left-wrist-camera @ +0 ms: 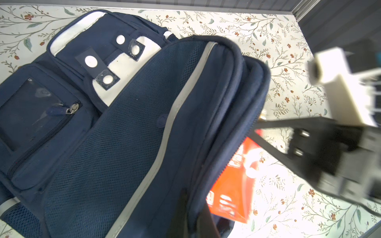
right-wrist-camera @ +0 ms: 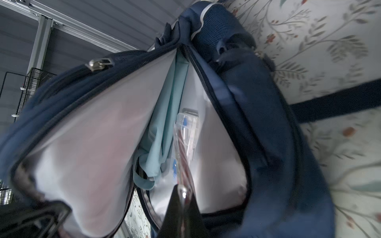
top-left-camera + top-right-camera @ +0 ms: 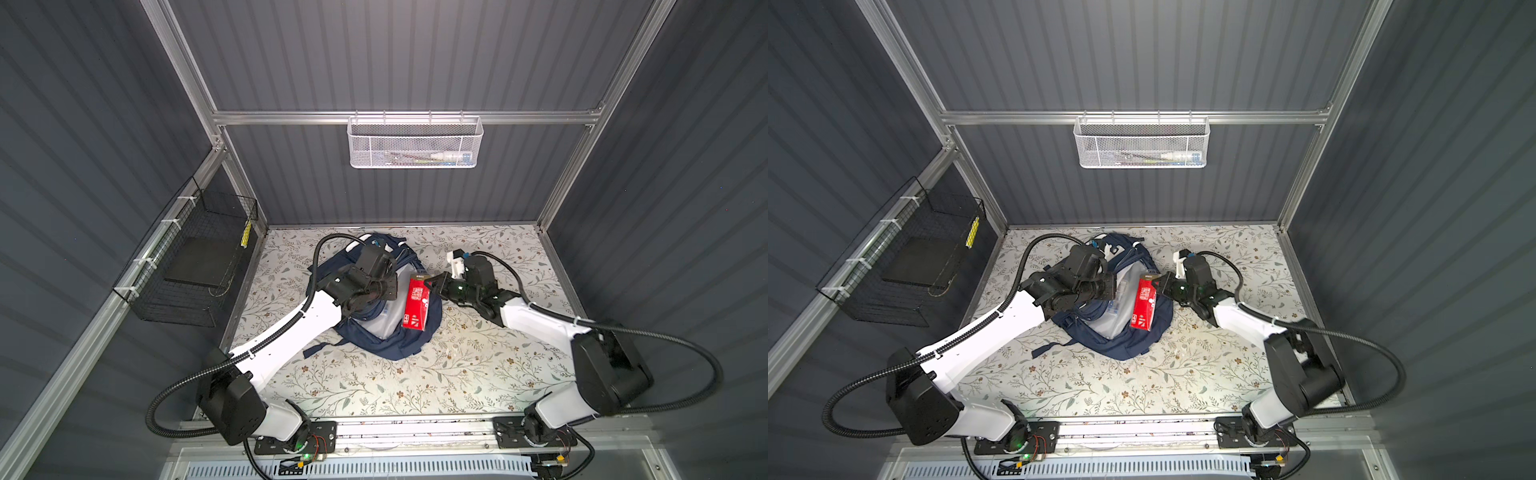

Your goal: Pack the student bag

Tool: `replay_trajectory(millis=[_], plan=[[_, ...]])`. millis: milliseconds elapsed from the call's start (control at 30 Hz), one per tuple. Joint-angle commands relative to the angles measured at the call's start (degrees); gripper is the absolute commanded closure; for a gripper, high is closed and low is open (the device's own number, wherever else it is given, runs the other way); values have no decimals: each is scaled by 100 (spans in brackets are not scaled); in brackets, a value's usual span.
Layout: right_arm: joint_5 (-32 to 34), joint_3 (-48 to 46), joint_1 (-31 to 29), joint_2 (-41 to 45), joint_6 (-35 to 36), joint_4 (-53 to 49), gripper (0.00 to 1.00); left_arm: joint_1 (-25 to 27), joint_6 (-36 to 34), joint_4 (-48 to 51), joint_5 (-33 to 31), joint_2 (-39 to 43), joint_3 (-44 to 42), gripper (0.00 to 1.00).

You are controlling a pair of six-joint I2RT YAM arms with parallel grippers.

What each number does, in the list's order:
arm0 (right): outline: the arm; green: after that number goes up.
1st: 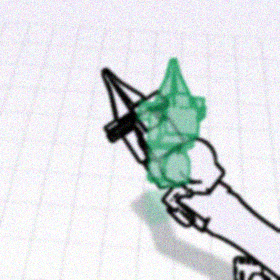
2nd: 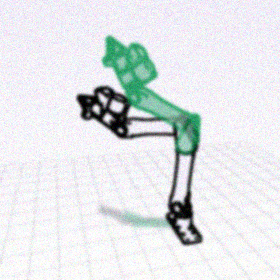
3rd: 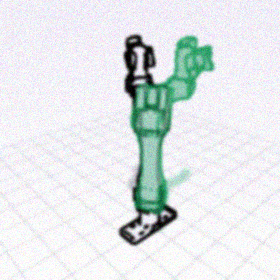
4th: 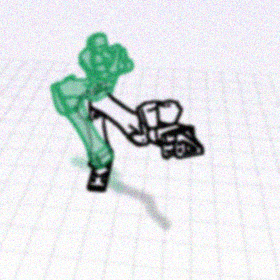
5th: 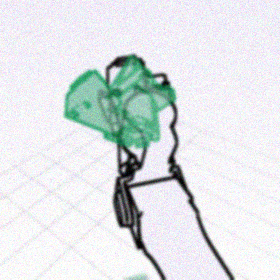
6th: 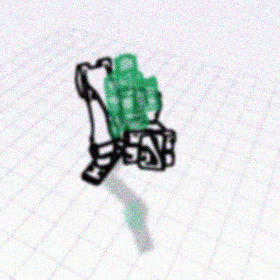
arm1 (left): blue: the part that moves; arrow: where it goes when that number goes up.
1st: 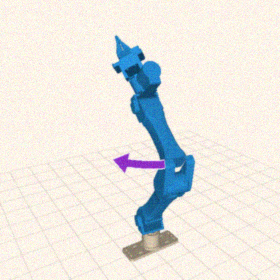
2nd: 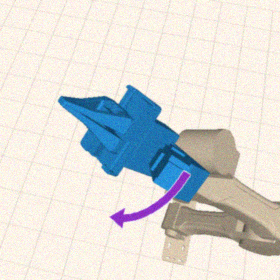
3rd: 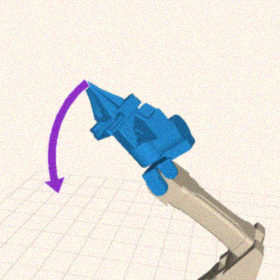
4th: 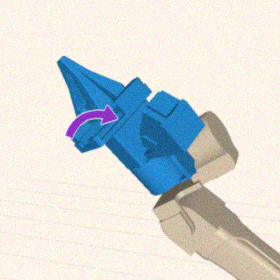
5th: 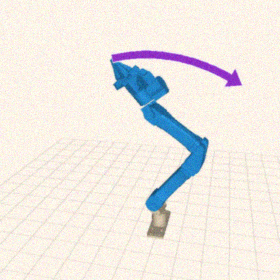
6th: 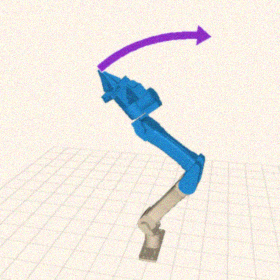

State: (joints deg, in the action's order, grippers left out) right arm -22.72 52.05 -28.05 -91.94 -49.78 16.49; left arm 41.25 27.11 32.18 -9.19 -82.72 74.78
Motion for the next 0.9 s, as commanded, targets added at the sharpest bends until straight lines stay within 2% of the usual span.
replay_trajectory(millis=[0, 167, 300, 400, 567, 633, 767, 867], plan=[[45, 486, -199, -701, -330, 1012, 100, -39, -6, -300, 100, -75, 326, 100], [33, 1103, -245, -1740, -1108, 1930, 100, -41, 104, -400, 329, -199, 258, 100], [17, 1193, -236, -1575, -906, 1748, 100, -44, 127, -398, 398, -195, 217, 100], [545, 909, -150, -1352, -928, 1662, 100, -40, 186, -476, 443, -192, 105, 100], [1292, 876, -490, -2127, -1572, 2384, 100, -39, 346, -774, 636, -213, -28, 100], [1420, 1112, -672, -2390, -1631, 2486, 100, -41, 365, -756, 735, -251, 18, 100], [1722, 1560, -950, -2532, -1300, 1991, 100, -39, 391, -781, 737, -142, -75, 100], [1698, 1296, -924, -2534, -1373, 2065, 100, -41, 454, -841, 736, -113, -229, 100]])
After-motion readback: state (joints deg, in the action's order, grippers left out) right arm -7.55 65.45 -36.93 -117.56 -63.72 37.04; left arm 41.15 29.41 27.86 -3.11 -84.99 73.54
